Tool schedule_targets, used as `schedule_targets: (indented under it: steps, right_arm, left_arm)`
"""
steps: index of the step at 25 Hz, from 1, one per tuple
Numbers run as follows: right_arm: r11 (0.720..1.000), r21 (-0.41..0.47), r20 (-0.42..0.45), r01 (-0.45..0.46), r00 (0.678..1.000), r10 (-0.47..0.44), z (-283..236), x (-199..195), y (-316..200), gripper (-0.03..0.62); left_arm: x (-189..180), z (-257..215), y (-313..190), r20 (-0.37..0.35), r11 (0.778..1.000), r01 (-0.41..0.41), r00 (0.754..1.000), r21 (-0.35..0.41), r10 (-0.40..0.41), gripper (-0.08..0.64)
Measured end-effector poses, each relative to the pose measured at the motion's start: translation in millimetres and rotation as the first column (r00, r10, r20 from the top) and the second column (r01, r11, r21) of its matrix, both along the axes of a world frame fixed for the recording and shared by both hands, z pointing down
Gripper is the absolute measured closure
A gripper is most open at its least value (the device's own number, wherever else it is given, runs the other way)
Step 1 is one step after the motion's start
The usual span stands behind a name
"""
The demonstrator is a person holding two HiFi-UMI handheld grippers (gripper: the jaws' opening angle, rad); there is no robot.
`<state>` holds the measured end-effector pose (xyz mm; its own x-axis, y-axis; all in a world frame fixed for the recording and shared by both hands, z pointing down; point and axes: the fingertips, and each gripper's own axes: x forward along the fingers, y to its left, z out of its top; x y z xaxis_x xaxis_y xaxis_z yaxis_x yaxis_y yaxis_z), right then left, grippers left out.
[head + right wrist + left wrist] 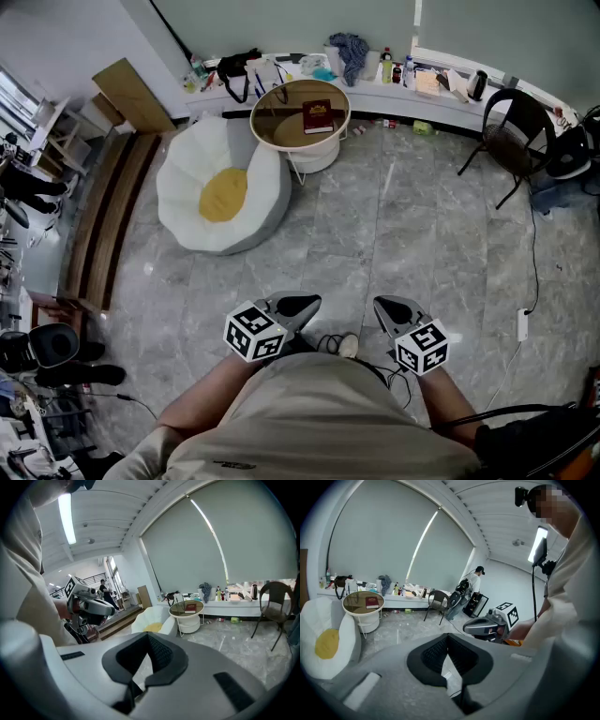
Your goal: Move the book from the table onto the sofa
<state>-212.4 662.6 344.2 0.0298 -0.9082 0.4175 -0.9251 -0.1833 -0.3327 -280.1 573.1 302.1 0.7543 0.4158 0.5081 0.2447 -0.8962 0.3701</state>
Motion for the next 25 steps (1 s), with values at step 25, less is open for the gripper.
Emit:
schedule_targets:
  steps: [25]
  right_arm:
    - [0.973,-0.064,0.069,-0.22,0.972,0.224,19,203,-371,0.482]
  left_arm:
    - [210,28,-385,-0.081,0.997,-0.049,0.996,-0.062,0.044,0.454]
